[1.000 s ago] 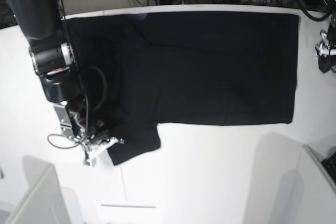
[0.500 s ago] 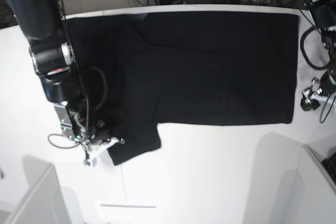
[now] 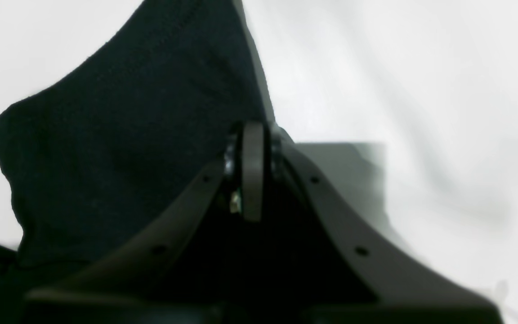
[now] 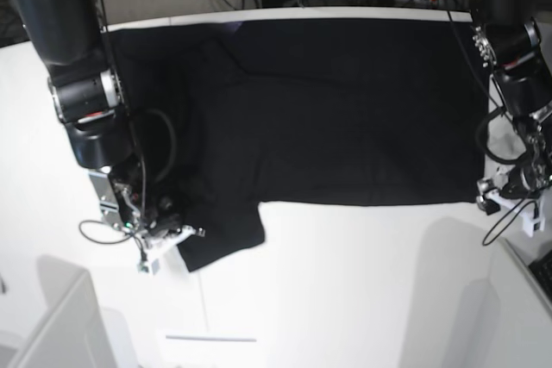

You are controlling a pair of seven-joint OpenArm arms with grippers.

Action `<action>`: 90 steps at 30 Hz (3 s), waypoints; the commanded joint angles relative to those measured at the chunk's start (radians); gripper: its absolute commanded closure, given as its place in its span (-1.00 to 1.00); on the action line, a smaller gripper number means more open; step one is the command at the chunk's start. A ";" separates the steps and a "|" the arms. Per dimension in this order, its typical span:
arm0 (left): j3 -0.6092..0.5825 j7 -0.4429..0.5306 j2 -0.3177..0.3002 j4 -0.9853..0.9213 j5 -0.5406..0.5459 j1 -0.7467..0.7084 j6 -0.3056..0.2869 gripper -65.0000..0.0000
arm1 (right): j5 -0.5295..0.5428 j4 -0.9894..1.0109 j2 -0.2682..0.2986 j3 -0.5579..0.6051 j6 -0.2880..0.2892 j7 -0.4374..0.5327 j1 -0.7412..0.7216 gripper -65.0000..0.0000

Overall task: Fold the T-shirt properly
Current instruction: 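Move the left gripper to the other hem corner and grasp it, then lift the hem with both grippers and fold it toward the collar edge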

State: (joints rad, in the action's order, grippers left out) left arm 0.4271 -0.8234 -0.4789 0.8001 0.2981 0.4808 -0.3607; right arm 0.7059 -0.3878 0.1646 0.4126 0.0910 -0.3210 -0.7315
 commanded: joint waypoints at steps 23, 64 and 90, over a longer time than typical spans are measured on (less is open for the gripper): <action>0.002 0.221 0.082 -0.282 -0.231 0.140 -0.018 -0.61 | -0.002 -0.007 0.006 -0.002 0.000 -0.013 -0.027 1.00; 0.014 0.034 0.108 0.299 -0.118 -0.143 -0.139 1.00 | 0.004 -0.446 0.129 -0.004 -0.101 -0.025 0.163 1.00; 0.140 -0.161 0.115 0.861 0.072 -0.482 -0.143 1.00 | -0.002 -0.824 0.151 -0.291 -0.101 -0.237 0.415 1.00</action>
State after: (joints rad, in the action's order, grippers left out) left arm 0.5617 -0.9997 -0.3466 1.6417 0.3611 -0.0143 -0.5022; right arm 0.6983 -1.1919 0.3023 0.1299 -0.0116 -0.5785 -0.2890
